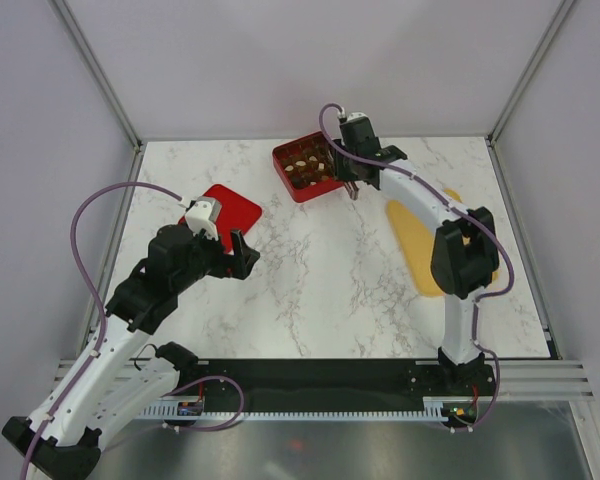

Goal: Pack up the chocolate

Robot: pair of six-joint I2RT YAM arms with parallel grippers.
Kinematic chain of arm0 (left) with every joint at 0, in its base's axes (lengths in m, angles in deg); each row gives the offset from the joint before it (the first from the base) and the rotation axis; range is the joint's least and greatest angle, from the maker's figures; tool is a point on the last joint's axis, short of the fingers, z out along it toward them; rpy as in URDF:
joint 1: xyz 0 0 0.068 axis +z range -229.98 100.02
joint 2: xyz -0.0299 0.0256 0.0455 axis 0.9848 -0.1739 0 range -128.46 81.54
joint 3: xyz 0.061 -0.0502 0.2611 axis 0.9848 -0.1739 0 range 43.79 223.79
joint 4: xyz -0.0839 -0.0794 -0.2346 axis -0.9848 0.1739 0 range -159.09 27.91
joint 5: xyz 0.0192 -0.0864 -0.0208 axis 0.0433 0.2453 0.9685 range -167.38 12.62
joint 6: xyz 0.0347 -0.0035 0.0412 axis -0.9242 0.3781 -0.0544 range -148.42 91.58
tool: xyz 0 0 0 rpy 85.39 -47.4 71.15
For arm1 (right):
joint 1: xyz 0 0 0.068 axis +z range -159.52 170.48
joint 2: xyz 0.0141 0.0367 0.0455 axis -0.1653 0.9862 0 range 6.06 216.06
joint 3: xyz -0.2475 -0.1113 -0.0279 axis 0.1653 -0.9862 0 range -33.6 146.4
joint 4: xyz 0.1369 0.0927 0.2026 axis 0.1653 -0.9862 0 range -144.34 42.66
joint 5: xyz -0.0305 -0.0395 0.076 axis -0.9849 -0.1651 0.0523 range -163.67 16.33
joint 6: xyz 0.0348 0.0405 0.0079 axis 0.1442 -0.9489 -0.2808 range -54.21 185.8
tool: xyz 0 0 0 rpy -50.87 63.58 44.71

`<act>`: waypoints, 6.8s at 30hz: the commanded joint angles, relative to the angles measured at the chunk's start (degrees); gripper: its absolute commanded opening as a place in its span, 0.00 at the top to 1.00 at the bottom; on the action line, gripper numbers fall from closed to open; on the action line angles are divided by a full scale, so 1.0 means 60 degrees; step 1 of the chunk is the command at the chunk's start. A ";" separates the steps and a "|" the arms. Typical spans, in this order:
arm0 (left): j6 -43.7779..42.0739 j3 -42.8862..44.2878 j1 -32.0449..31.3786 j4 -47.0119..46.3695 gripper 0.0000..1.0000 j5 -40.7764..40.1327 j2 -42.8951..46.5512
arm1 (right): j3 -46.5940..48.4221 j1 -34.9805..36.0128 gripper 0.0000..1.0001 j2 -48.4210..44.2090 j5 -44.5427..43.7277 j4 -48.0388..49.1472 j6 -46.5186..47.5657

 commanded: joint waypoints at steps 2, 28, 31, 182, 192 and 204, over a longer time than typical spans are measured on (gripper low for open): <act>-0.0323 0.0051 -0.0016 0.0022 0.00 -0.0224 0.0116 | -0.1774 0.0054 0.58 -0.2943 -0.0241 0.0361 -0.0202; -0.0119 0.0095 -0.0016 0.0081 0.00 -0.0400 -0.0367 | -0.9555 0.2983 0.55 -0.7300 -0.2656 0.1430 -0.3818; 0.0203 0.0080 -0.0016 0.0052 0.00 -0.0297 -0.0382 | -1.0082 0.3189 0.53 -0.7096 -0.2731 0.1839 -0.4258; 0.0903 0.8523 0.2441 0.1765 0.54 0.7733 -0.8303 | -0.6466 0.4640 1.00 -0.5937 0.3464 0.2396 1.3750; 0.2650 1.1711 0.4641 0.1327 0.31 0.5095 -0.9845 | -0.5499 0.1672 1.00 -0.5500 0.6099 0.3436 0.5929; 0.2592 0.9648 0.4672 -0.1847 0.30 0.5460 -1.0489 | -0.3666 -0.0808 1.00 -0.2088 0.7441 0.8864 -0.2787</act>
